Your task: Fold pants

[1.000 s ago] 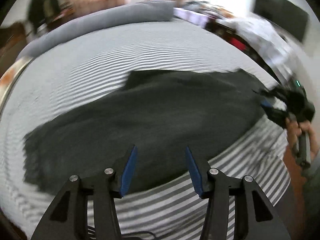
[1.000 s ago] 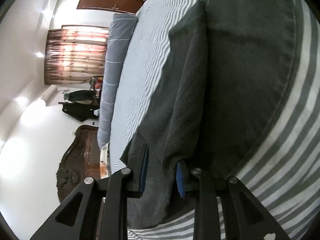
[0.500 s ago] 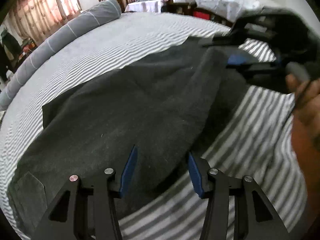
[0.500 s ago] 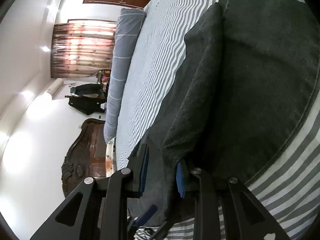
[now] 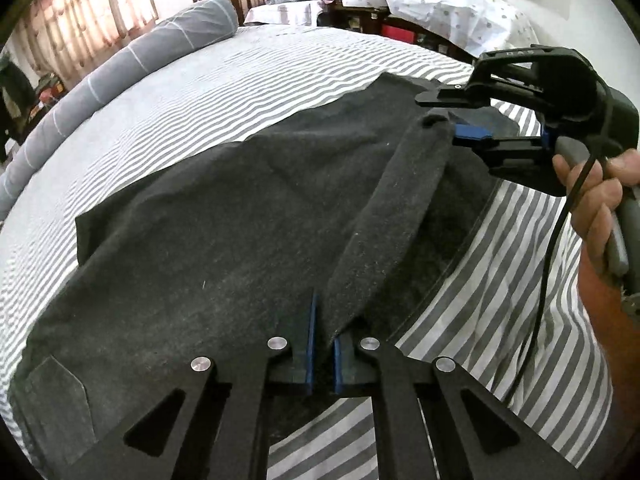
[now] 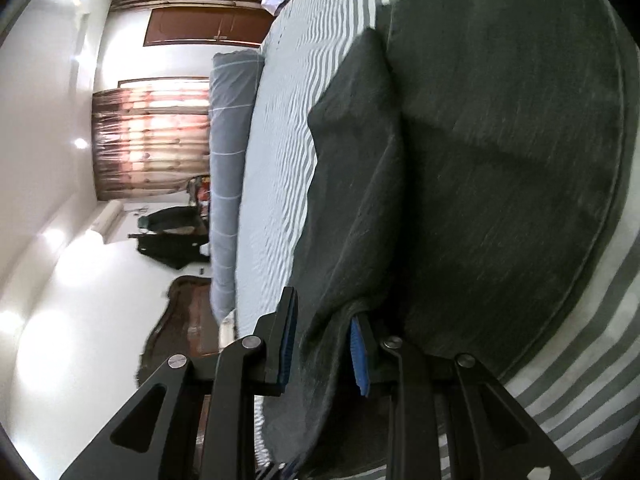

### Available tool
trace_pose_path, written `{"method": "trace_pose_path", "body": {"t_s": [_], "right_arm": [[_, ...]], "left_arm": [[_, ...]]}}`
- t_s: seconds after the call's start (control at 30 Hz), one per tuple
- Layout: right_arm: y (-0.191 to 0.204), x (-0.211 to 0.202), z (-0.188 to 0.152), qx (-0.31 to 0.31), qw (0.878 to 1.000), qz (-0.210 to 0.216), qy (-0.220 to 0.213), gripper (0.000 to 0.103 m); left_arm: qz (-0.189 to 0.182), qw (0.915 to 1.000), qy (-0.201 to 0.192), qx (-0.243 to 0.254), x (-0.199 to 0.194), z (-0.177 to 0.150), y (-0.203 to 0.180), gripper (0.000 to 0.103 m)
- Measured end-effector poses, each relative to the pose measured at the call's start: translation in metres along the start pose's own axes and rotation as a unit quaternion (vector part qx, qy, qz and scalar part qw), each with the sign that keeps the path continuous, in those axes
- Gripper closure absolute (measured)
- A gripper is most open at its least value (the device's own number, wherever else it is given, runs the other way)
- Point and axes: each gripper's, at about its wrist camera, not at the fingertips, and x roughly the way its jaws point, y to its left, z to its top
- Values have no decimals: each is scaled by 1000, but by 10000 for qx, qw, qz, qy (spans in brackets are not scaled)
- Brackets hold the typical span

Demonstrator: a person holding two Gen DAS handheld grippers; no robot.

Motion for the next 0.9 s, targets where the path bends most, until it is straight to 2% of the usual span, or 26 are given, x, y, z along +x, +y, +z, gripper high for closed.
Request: {"method": "trace_pose_path", "body": {"t_s": [0.17, 0.27, 0.33, 0.37, 0.47, 0.5, 0.63, 0.73, 0.8, 0.9], "right_arm": [[47, 1, -2, -868, 9954, -387, -116, 78], [87, 15, -7, -1712, 9831, -641, -13, 78], [124, 37, -16, -2675, 9586, -913, 347, 74], [139, 48, -22, -3089, 9444, -948, 601, 61], [168, 71, -34, -3777, 9144, -1146, 899, 56], [171, 76, -33, -3753, 9149, -1138, 963, 56], [161, 85, -7, -3207, 9367, -1199, 736, 55], [139, 77, 23, -2541, 9598, -1147, 321, 53], [122, 72, 36, -2168, 9678, -1252, 245, 53], [100, 65, 51, -1741, 9779, -1138, 229, 54]], "left_arm": [[-126, 9998, -12, -184, 1, -3, 9, 96], [-222, 9989, 32, -410, 2, -7, 17, 96], [-293, 9976, 135, -605, 6, -10, 23, 97], [-349, 9966, 217, -712, 9, -14, 27, 97], [-316, 9968, 191, -712, 9, -18, 28, 98], [-331, 9966, 196, -730, 9, -18, 29, 98], [-425, 9954, 221, -829, 11, -20, 34, 98], [-427, 9958, 203, -790, 12, -20, 33, 98], [-396, 9964, 177, -725, 12, -21, 32, 98], [-375, 9968, 149, -691, 12, -21, 30, 98]]}}
